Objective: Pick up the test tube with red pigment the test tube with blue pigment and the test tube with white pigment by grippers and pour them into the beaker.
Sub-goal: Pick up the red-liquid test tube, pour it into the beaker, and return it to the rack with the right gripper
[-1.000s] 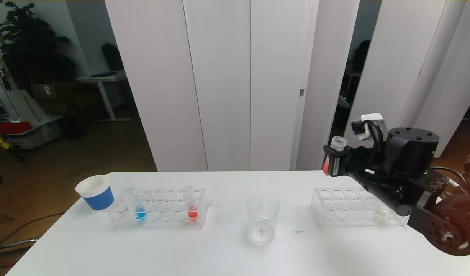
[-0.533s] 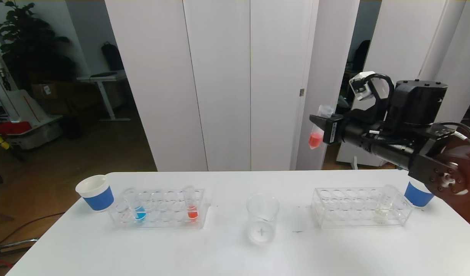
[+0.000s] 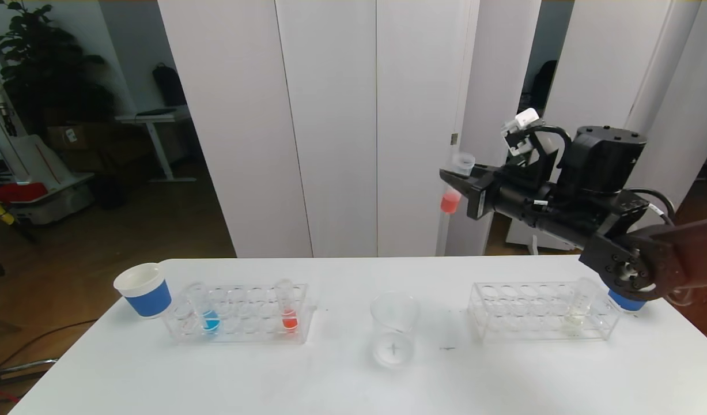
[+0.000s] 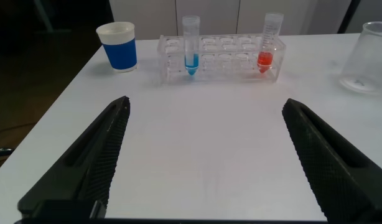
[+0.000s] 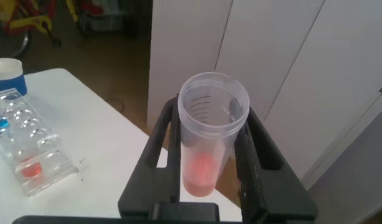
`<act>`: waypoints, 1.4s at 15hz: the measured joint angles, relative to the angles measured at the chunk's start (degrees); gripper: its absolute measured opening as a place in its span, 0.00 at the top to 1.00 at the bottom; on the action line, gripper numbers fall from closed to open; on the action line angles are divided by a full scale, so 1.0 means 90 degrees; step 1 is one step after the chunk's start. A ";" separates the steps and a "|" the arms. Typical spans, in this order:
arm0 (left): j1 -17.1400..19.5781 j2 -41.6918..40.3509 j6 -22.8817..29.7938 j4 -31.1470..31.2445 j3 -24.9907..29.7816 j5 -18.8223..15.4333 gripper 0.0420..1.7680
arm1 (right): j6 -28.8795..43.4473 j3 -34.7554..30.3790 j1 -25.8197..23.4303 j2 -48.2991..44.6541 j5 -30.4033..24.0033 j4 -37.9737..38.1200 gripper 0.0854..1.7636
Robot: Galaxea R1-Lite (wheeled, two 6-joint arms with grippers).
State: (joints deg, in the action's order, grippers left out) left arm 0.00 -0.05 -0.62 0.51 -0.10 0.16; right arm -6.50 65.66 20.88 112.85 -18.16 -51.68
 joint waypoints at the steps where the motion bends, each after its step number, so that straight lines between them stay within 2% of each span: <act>1: 0.0000 0.0000 0.0000 0.0001 0.0000 0.0000 0.01 | -0.0003 0.0030 0.0028 0.0180 -0.0112 -0.0328 0.71; 6: 0.0000 0.0000 0.0000 0.0001 0.0000 0.0000 0.01 | -0.0061 -0.0022 0.0107 0.0702 -0.0950 -0.0414 0.71; 11: 0.0000 0.0000 0.0000 0.0001 0.0000 0.0000 0.01 | -0.0723 -0.0145 0.0270 0.0737 -0.1188 -0.0386 0.71; 14: 0.0000 0.0000 0.0003 0.0001 -0.0001 0.0000 0.01 | -0.1336 -0.0340 0.0393 0.0683 -0.1314 -0.0417 0.71; 17: 0.0000 0.0000 0.0000 0.0001 -0.0001 -0.0003 0.01 | -0.2144 -0.0628 0.0423 0.0527 -0.1997 -0.0475 0.71; 21: 0.0000 0.0000 0.0000 0.0001 -0.0001 0.0000 0.01 | -0.3393 -0.0880 0.0347 0.0401 -0.2441 -0.0488 0.71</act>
State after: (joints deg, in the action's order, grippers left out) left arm 0.00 -0.05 -0.62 0.52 -0.11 0.16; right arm -37.04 57.73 24.00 116.46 -40.13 -56.06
